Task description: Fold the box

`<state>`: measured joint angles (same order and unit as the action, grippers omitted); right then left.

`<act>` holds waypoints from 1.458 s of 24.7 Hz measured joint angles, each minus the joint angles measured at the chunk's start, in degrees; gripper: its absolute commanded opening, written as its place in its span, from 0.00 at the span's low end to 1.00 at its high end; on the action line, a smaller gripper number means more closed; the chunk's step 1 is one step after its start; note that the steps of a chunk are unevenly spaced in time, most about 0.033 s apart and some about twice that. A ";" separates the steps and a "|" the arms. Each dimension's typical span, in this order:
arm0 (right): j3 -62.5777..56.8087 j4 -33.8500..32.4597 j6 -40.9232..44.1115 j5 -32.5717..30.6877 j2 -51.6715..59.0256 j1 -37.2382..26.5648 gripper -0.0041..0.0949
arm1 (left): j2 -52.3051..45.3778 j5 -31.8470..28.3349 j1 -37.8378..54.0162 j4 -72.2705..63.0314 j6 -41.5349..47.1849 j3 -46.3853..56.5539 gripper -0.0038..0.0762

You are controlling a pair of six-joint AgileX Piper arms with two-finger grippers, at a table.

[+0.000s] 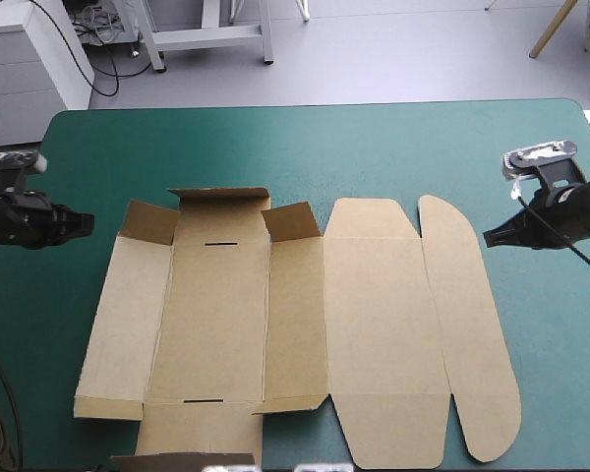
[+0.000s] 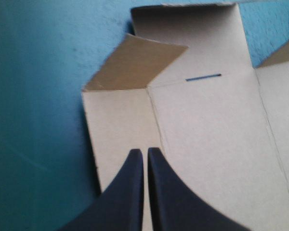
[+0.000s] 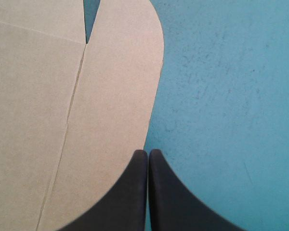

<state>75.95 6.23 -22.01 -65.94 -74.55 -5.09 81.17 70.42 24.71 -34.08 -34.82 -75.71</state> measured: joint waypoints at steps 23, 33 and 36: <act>-3.70 0.18 -0.74 6.46 2.20 -0.01 0.03 | -0.05 0.16 24.03 -5.56 4.95 -0.06 0.80; -3.70 0.23 -1.03 7.36 2.20 -0.01 0.03 | -0.18 -0.22 22.62 -0.34 5.70 12.52 0.82; -3.70 0.23 -1.03 7.48 2.20 -0.01 0.03 | -0.18 -0.39 21.76 -1.39 3.29 18.37 0.82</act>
<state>72.25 6.45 -23.03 -58.46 -72.35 -5.10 81.00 70.02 46.47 -35.46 -31.53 -57.35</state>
